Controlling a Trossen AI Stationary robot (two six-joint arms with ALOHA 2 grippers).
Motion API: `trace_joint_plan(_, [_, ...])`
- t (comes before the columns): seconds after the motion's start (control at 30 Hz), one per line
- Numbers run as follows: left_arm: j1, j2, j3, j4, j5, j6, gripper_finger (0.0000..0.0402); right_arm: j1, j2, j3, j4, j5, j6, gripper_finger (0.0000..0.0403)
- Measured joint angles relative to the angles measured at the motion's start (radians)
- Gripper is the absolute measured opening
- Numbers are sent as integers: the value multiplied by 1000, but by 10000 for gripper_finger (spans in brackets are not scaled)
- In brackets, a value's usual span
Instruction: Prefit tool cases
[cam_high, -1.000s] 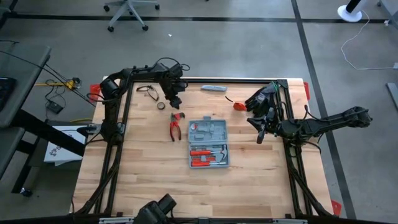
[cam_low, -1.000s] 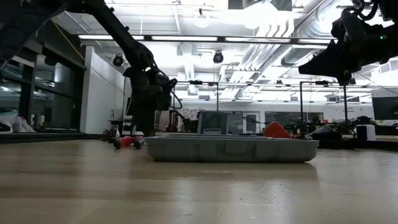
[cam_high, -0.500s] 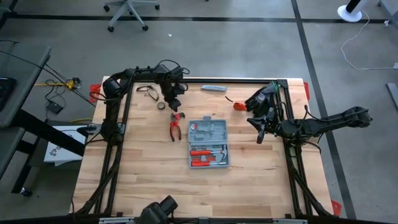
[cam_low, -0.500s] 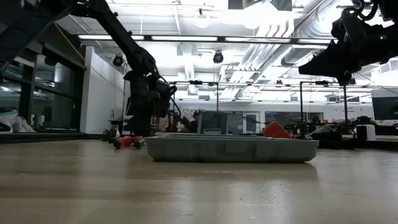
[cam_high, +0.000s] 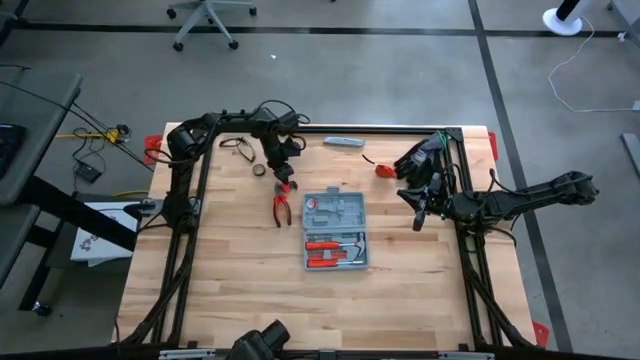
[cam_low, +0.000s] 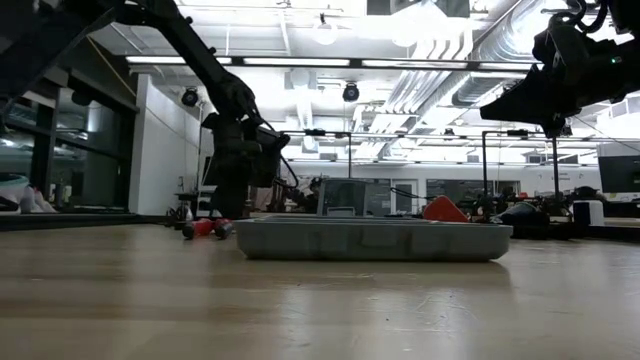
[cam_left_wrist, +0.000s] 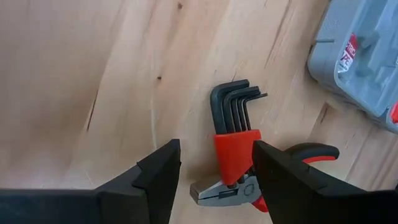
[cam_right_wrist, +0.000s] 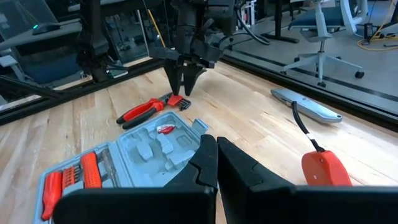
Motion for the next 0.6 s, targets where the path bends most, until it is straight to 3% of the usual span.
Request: trace_joint_plan(0.6, [-30,0,0,-51,-1,0,193,0,0,0,-8,-7,3,0])
